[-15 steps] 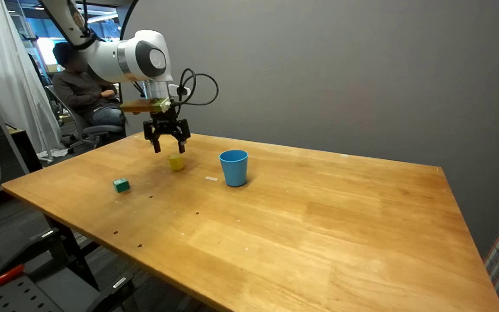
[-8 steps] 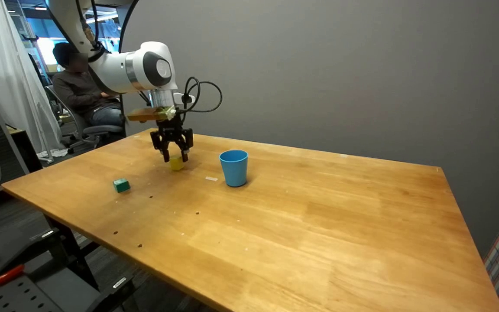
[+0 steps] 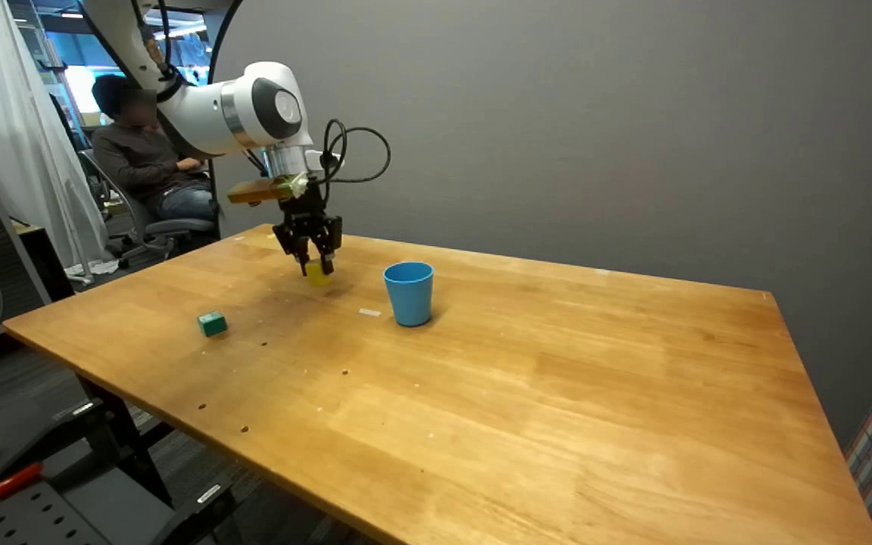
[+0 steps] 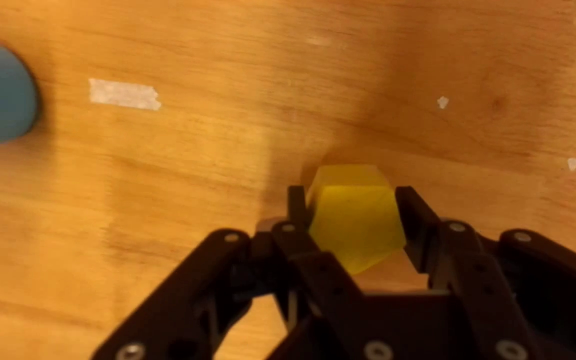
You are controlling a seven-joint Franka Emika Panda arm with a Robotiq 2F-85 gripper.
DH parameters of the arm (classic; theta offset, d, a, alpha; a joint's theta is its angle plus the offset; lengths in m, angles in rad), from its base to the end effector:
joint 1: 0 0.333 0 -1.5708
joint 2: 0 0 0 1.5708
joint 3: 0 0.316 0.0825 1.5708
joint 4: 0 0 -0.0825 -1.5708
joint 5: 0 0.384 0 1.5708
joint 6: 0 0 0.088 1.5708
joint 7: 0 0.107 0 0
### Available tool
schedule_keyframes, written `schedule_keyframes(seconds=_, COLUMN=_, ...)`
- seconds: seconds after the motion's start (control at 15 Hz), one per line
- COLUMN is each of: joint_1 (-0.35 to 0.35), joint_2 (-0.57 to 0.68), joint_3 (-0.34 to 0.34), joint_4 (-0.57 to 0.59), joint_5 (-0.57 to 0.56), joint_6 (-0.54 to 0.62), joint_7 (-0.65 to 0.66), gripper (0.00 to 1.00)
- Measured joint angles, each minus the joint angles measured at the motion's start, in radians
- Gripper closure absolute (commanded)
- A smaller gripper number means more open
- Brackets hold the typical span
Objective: Put the yellow block inside the light blue cup
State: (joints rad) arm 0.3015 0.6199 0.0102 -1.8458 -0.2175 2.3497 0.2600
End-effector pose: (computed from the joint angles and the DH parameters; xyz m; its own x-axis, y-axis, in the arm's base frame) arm 0.6013 0.1902 0.1781 0.9752 0.2030 -0.0877 0.2148 -0.9640 0.1570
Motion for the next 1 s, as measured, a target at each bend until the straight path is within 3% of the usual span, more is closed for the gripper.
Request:
schedule_keyframes(seconds=0.4, joint_1=0.01, joint_2=-0.21, joint_3=-0.105, joint_4=-0.036, joint_5=-0.145, joint_6=-0.126, joint_7=0.173, gripper=0.78)
schedule_keyframes(seconds=0.67, joint_1=-0.035, joint_2=-0.296, joint_3=-0.114, joint_4=-0.051, joint_5=-0.16, joint_6=-0.206, joint_7=0.227, gripper=0.78)
schedule_keyframes(seconds=1.0, joint_1=-0.082, joint_2=-0.306, joint_3=-0.11, joint_4=-0.063, joint_5=-0.16, joint_6=-0.211, joint_7=0.237, gripper=0.78)
